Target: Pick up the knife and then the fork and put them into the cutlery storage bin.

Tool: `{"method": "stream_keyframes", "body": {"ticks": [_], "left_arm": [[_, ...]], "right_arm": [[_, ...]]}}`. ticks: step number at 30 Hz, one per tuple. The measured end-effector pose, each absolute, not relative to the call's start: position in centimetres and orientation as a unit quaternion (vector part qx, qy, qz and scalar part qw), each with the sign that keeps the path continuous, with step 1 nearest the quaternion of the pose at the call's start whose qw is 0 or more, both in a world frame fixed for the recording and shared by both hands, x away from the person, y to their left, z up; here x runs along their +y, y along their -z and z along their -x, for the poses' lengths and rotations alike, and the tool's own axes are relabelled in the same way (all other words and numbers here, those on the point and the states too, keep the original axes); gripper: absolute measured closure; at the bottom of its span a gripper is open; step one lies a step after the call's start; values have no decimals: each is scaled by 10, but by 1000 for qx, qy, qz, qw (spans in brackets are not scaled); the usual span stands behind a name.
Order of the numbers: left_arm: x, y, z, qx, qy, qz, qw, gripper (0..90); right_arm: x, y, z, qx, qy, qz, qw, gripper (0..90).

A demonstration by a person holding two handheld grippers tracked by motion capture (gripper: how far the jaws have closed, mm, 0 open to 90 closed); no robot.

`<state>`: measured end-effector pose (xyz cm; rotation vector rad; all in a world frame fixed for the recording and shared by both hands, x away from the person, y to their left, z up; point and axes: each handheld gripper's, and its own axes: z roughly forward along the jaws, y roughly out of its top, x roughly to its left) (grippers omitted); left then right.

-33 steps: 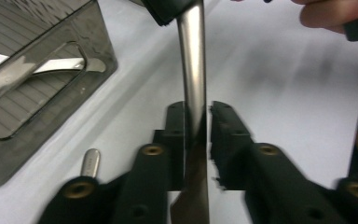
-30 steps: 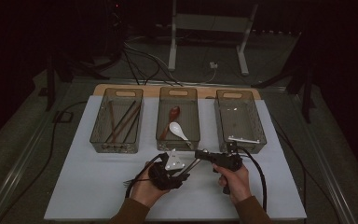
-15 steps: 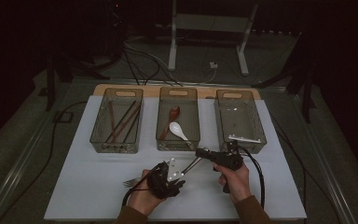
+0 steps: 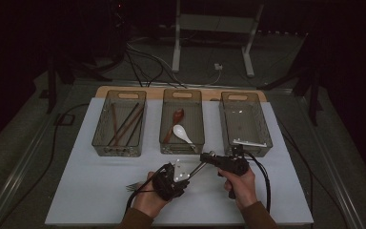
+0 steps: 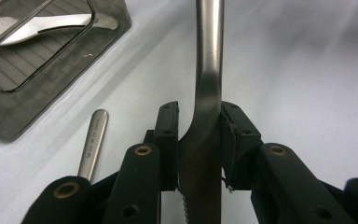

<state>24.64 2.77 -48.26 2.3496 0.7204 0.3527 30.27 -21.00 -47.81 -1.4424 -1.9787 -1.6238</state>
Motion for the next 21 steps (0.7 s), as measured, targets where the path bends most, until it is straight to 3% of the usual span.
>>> {"method": "stream_keyframes", "body": {"ticks": [21], "left_arm": [[-2, 475, -264, 345, -135, -859, 354, 726]], "right_arm": [[-199, 482, -297, -696, 522, 486, 87, 770]]}}
